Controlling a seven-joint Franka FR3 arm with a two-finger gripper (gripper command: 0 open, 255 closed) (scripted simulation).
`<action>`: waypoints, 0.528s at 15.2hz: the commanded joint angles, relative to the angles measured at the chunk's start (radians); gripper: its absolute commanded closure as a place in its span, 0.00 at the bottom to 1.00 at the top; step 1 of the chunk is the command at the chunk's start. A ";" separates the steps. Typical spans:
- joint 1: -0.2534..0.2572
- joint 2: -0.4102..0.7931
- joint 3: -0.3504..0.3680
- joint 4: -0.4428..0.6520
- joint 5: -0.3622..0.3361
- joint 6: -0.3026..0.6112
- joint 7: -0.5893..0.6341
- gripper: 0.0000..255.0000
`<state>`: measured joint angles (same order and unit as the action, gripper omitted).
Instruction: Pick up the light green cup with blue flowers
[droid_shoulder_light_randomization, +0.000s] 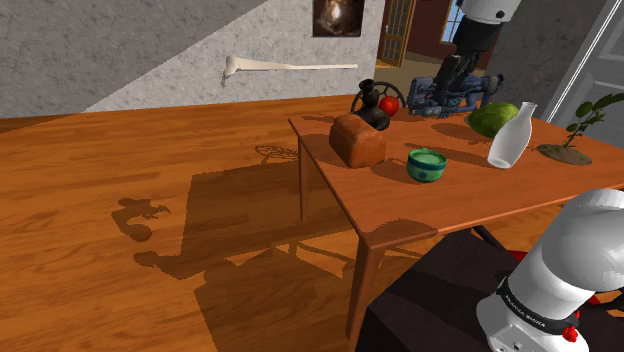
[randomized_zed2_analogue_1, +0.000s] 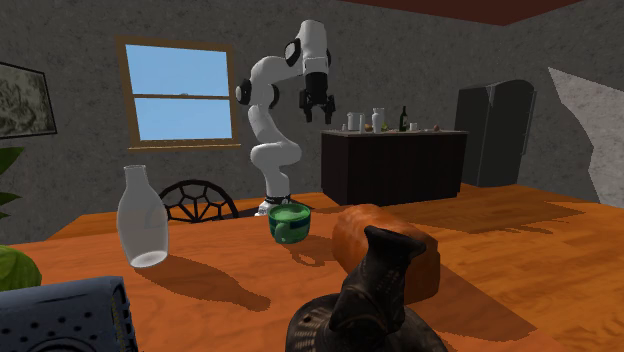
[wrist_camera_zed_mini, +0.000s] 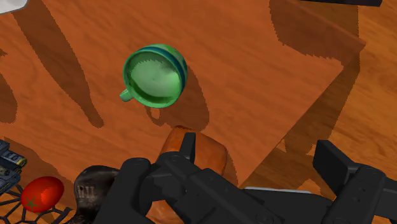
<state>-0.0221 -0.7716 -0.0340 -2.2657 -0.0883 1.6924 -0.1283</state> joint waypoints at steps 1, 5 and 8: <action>0.000 0.000 0.000 0.000 0.000 0.000 0.000 0.00; -0.047 0.127 -0.019 0.015 -0.001 0.071 0.081 0.00; -0.080 0.223 -0.036 0.033 0.001 0.118 0.139 0.00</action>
<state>-0.0888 -0.5783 -0.0582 -2.2287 -0.0855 1.7867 -0.0046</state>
